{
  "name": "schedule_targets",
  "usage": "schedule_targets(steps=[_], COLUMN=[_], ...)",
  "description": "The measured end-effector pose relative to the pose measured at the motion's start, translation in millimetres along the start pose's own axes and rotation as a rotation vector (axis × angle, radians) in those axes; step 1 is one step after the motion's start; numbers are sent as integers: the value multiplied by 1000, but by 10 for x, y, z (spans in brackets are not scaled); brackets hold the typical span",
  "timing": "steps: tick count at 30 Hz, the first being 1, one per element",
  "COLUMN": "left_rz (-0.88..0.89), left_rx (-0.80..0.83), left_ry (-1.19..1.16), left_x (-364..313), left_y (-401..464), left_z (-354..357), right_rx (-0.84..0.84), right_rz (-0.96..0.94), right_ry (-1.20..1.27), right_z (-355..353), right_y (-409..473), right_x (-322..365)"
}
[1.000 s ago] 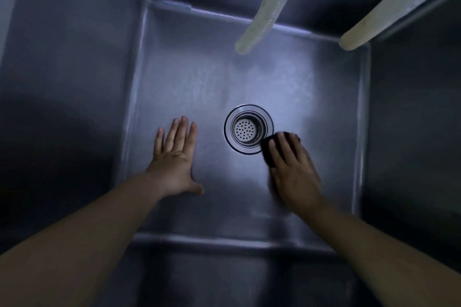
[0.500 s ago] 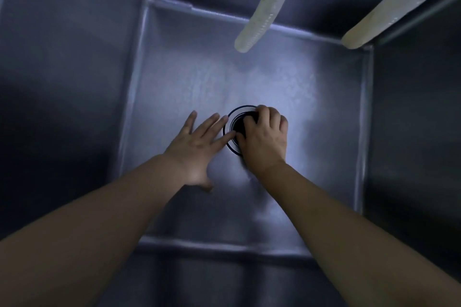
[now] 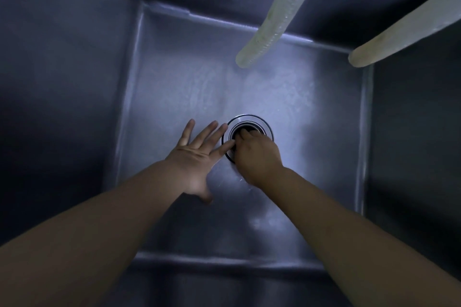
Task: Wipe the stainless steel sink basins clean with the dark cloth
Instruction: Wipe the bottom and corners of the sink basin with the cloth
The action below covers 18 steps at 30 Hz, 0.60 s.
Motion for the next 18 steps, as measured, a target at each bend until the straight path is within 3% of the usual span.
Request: schedule_targets(steps=[4, 11, 18], left_rz=[-5, -51, -95], left_rx=[33, 88, 141], left_ry=[-4, 35, 75], left_x=[-17, -58, -125], left_y=[-8, 5, 12], left_z=[-19, -88, -153], right_rx=[15, 6, -298], right_rz=[-81, -45, -46], right_ry=[93, 79, 55], right_z=[0, -69, -134], right_y=[-49, -26, -200], right_x=[-89, -75, -58])
Point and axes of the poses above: each hand's wrist, its own y-axis towards the middle knuckle, its own z-axis out of the palm, x = y × z, the point moved 4 cm from there along y, towards the middle knuckle, and after that the axes turned 2 degrees about -y, right-handed, at the moved point
